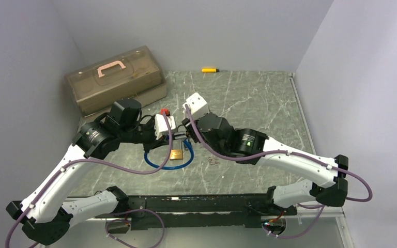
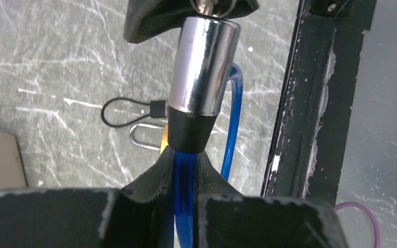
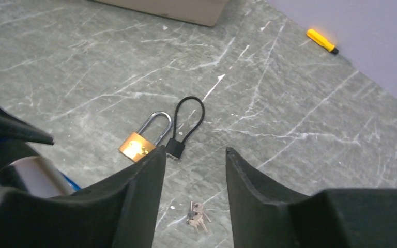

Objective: Unlock with the key

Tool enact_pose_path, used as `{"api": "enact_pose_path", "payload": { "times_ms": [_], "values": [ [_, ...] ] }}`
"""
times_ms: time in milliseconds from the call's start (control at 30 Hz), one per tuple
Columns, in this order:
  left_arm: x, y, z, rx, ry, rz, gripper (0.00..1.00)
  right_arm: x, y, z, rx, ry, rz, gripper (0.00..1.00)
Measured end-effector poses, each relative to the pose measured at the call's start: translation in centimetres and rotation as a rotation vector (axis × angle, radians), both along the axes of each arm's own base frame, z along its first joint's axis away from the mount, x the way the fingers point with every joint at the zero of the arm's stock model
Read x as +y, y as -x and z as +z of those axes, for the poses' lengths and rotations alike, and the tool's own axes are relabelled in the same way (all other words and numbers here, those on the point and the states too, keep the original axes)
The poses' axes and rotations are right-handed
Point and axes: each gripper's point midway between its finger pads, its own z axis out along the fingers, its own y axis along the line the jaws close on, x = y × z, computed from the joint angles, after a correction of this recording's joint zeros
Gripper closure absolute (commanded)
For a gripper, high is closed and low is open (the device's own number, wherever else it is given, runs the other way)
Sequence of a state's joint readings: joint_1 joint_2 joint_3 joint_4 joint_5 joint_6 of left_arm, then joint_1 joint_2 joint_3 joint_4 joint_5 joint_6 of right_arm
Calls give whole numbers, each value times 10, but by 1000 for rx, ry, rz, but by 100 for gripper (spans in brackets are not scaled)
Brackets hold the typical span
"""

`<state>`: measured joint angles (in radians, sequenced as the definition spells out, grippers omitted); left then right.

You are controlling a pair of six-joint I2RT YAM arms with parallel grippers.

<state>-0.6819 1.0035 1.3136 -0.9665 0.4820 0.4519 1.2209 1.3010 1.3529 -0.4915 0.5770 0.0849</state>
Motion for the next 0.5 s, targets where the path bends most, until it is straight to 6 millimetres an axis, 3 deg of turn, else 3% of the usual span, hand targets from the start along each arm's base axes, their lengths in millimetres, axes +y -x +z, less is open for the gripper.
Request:
{"api": "enact_pose_path", "payload": {
  "times_ms": [167, 333, 433, 500],
  "values": [
    [-10, 1, 13, -36, 58, -37, 100, -30, -13, 19, -18, -29, -44, 40],
    [-16, 0, 21, -59, 91, -57, 100, -69, -27, 45, -46, -91, -112, 51],
    [-16, 1, 21, -57, 94, -62, 100, -83, -25, 57, -62, -119, -116, 64],
    [-16, 1, 21, -56, 95, -64, 100, -88, -21, 64, -69, -143, -99, 67]
  ]
}}
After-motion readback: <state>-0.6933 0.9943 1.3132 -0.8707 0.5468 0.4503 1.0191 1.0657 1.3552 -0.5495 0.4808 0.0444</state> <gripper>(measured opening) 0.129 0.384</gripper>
